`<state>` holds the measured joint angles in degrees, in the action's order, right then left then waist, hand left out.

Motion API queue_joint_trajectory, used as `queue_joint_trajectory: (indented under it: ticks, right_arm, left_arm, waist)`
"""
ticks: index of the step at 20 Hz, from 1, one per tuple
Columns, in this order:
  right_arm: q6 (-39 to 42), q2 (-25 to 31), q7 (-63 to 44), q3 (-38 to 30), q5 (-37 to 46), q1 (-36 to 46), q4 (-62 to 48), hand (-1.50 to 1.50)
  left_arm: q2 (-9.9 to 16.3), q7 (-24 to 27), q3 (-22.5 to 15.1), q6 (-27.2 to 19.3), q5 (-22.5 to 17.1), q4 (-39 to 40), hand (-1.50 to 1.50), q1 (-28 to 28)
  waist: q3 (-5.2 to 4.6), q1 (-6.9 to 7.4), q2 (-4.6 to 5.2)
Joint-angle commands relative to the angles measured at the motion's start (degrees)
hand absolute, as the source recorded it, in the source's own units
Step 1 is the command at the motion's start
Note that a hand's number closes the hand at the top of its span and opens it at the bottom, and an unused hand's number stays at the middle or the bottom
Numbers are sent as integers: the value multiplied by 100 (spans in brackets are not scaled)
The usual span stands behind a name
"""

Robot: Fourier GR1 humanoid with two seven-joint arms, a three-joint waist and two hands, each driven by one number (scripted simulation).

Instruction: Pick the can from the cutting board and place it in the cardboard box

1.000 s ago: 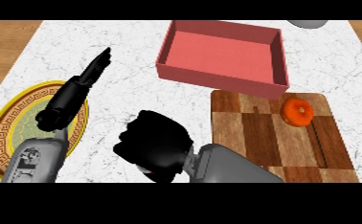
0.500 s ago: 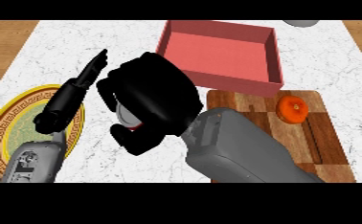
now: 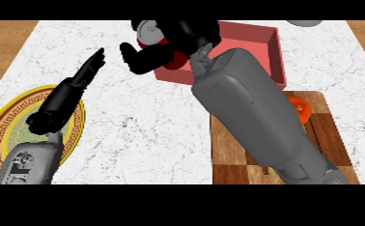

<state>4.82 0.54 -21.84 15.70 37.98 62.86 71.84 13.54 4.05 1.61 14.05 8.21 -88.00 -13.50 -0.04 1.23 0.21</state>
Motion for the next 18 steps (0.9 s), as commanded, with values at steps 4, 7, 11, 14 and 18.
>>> queue_joint_trajectory:
  ticks: [4,7,11,14,18]
  right_arm:
    - [-409,388,982,-370,476,547,-1903,150]
    - [142,684,1298,-347,477,840,-2720,150]
    - [1110,1032,1662,-510,187,903,-3466,150]
    - [1623,1465,2086,-677,173,1428,-4119,150]
    - [1799,1374,2438,-262,595,1329,-4683,150]
  left_arm:
    - [-122,-61,-87,-73,95,-161,0,109]
    - [-45,-43,-28,56,5,-68,0,-96]
    - [-185,-37,-160,-34,110,-77,0,-96]
    - [-15,39,-9,108,25,71,0,-188]
    - [-104,252,-40,29,112,277,0,-108]
  waist:
    - [0,37,21]
    - [-3,84,60]
    - [-1,86,65]
    - [-2,140,82]
    - [-3,113,82]
